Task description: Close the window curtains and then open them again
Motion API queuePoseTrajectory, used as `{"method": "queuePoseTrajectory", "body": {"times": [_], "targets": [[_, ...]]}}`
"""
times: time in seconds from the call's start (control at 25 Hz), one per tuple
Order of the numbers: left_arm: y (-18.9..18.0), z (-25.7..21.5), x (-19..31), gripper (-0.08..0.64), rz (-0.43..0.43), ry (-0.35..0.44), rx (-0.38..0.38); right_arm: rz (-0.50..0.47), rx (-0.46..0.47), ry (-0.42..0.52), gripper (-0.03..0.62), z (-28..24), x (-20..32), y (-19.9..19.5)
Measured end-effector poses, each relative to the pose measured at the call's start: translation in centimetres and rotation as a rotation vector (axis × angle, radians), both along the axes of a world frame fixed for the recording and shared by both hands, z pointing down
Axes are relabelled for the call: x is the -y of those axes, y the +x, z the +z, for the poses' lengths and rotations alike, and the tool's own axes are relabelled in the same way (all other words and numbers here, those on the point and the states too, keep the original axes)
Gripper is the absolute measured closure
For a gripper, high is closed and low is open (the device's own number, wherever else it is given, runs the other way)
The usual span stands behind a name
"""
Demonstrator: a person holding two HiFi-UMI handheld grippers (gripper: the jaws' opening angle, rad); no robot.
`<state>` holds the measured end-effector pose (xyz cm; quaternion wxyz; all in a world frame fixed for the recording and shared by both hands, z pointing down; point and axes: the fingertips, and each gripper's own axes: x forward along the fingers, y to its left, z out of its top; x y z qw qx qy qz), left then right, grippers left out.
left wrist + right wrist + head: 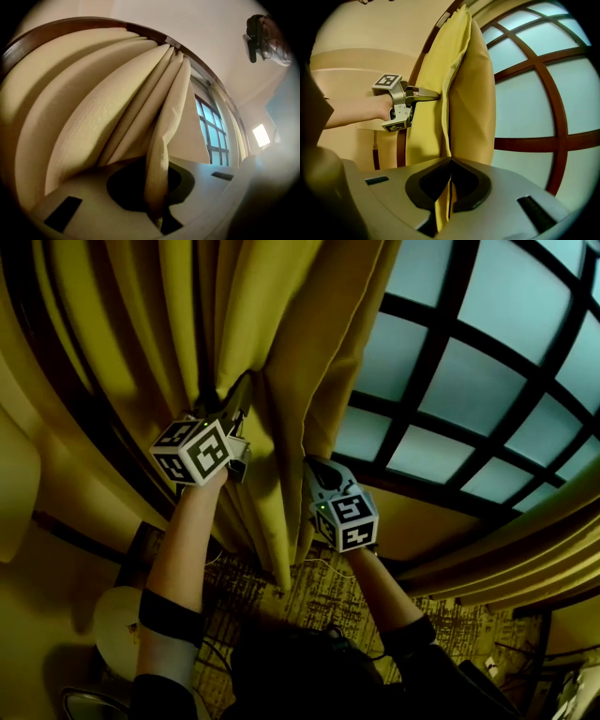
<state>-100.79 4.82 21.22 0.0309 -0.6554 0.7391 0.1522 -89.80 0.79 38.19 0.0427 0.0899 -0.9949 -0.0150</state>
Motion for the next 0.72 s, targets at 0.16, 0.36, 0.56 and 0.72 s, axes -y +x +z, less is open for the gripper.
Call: {"method": "queuePoseTrajectory", "body": {"times": [0.16,0.36,0.56,0.72], "targets": [[-6.7,1.4,-3.4,0.554,-0.023,0.007,-0.023,-0.034,-0.023,0.011,0.591,0.4,-3.3,-6.4],[-13.8,1.8,-5.5,0.554,-0.047,0.003,-0.038,-0.053,-0.029,0.015,0.591,0.2,-5.2,-13.1],[-18.5,2.0,-7.3,0.554,-0.079,-0.001,-0.055,-0.057,-0.023,0.016,0.589,0.1,-6.4,-17.1],[-22.5,2.0,-10.7,0.554,-0.126,0.011,-0.075,-0.073,-0.018,0.010,0.591,-0.2,-9.2,-20.4]]}}
